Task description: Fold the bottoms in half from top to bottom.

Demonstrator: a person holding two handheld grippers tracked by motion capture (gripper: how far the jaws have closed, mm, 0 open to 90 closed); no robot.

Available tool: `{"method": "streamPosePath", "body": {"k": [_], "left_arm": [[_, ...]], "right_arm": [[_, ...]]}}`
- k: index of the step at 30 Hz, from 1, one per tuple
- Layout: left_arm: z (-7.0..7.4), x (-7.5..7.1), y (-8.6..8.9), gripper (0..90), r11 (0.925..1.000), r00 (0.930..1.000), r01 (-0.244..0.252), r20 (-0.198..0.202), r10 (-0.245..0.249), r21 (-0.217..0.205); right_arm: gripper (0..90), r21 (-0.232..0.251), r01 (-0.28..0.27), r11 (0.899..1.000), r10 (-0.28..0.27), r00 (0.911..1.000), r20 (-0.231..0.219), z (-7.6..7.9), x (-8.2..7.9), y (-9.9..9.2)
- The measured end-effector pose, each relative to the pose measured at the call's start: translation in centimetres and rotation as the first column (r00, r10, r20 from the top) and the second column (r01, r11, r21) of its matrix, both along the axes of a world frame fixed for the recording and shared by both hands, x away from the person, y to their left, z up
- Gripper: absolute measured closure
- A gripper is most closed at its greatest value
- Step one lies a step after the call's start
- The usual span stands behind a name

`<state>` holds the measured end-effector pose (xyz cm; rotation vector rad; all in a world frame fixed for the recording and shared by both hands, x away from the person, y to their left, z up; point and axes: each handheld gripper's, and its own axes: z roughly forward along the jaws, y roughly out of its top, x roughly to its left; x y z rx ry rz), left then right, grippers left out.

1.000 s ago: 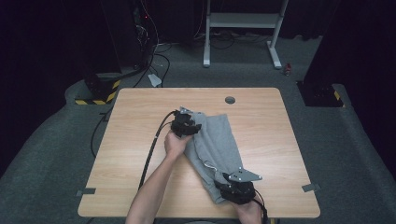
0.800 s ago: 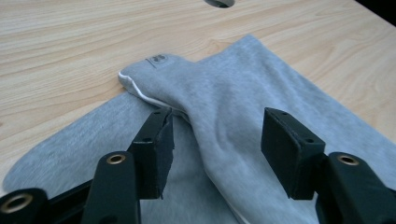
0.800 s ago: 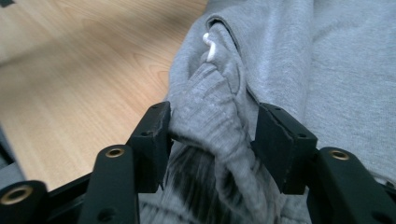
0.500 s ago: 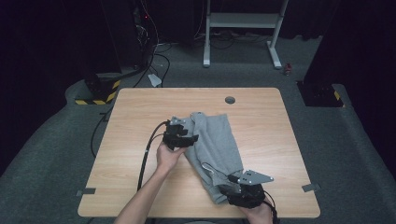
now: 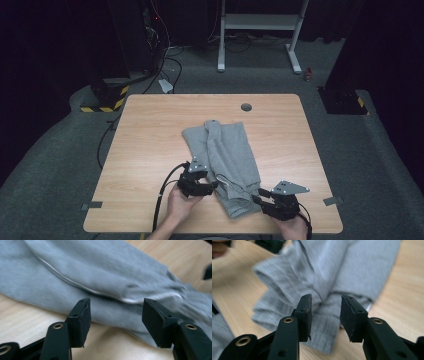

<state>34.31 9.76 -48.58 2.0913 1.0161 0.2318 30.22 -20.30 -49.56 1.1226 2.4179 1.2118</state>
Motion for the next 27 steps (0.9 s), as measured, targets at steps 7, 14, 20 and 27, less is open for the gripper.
{"method": "streamPosePath", "body": {"k": [7, 14, 20, 27], "left_arm": [[-1.6, -0.1, -0.9, 41.9, 0.9993, 0.9999, -0.001, -0.013, 0.001, 0.037], [-2.1, 2.3, 0.1, 42.4, 0.9979, 0.9983, -0.054, -0.022, 0.054, 0.037], [-2.3, 5.2, 1.5, 41.7, 0.9925, 0.9929, -0.114, -0.031, 0.115, 0.045], [-2.1, 7.7, 2.7, 41.2, 0.9861, 0.9865, -0.163, -0.015, 0.163, 0.034]], "right_arm": [[62.4, -0.06, 0.005, 0.998, -0.007, 0.9997, -0.023, -1.6, 0.4, 1.0], [60.7, -0.095, 0.024, 0.995, -0.023, 0.9997, 0.007, -2.0, 1.4, 3.2], [59.1, -0.12, 0.036, 0.992, -0.036, 0.9993, 0.007, -2.0, 3.3, 5.8], [57.9, -0.133, 0.036, 0.991, -0.035, 0.9993, 0.011, -2.0, 5.2, 8.2]]}}
